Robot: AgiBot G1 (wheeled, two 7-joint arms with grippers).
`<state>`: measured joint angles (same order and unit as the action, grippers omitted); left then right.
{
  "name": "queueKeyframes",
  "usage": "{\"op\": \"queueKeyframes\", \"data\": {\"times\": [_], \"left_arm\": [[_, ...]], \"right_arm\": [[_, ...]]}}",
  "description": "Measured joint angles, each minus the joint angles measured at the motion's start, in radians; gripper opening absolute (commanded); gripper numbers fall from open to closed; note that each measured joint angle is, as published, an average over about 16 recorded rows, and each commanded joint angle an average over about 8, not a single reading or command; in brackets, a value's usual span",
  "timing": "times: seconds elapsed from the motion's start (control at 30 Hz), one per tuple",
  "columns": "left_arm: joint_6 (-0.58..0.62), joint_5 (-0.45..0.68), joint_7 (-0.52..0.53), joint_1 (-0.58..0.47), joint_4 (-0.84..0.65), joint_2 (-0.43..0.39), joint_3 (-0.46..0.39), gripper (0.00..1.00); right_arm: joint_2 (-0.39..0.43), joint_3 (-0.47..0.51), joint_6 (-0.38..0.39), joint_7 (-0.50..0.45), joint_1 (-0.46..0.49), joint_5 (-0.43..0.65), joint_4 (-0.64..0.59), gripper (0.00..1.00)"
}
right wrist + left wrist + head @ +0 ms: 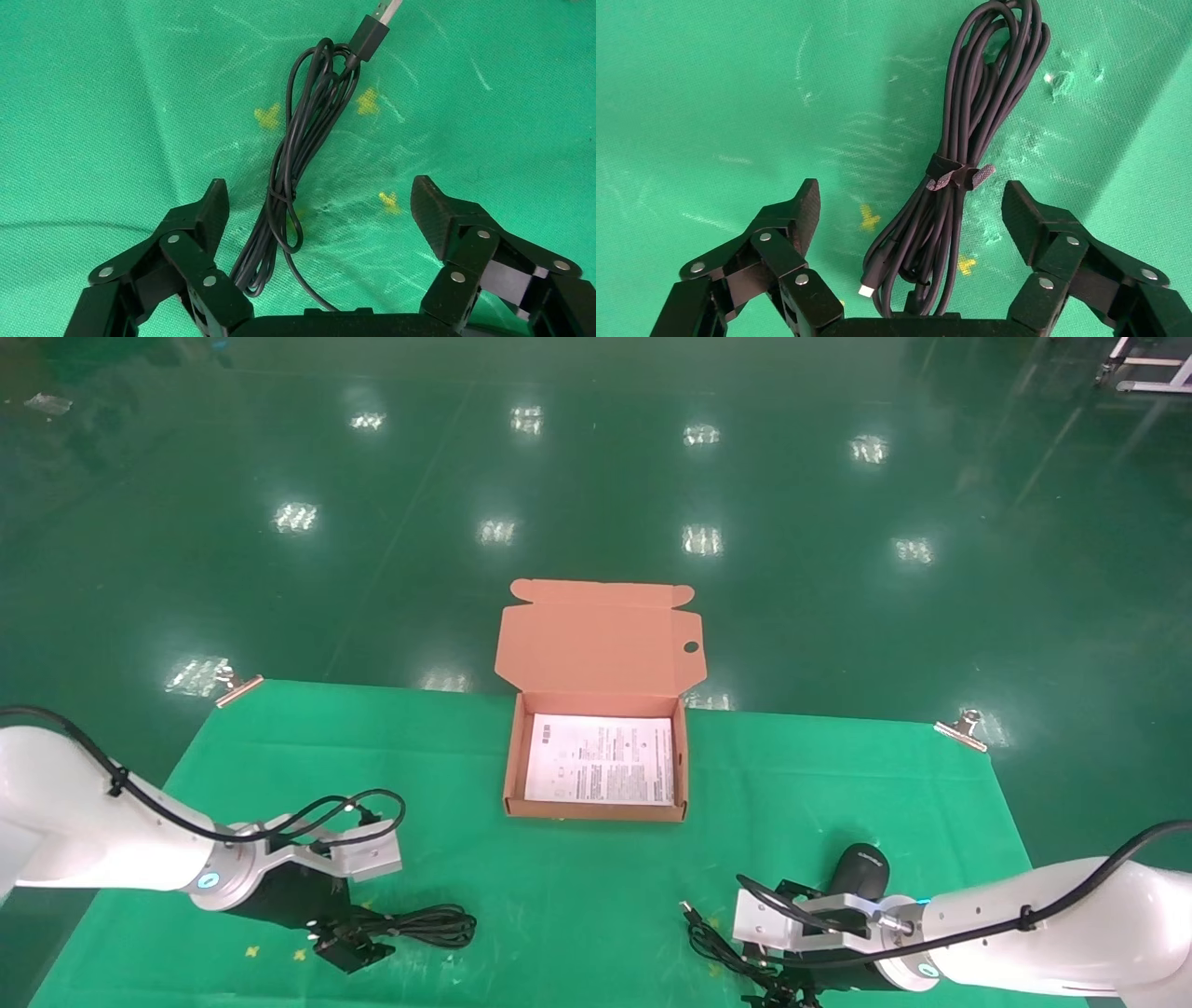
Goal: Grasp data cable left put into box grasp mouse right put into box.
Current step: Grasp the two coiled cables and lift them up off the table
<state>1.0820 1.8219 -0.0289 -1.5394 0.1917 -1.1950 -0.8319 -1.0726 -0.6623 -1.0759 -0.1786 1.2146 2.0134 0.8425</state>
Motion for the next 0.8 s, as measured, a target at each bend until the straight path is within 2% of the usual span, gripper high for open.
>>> {"op": "queueKeyframes", "data": {"times": [0.8], "left_arm": [[0.003, 0.002, 0.005, 0.003, 0.013, 0.003, -0.001, 0.00]], "right_arm": [[0.002, -0.002, -0.003, 0.004, 0.000, 0.003, 0.009, 0.00]]}}
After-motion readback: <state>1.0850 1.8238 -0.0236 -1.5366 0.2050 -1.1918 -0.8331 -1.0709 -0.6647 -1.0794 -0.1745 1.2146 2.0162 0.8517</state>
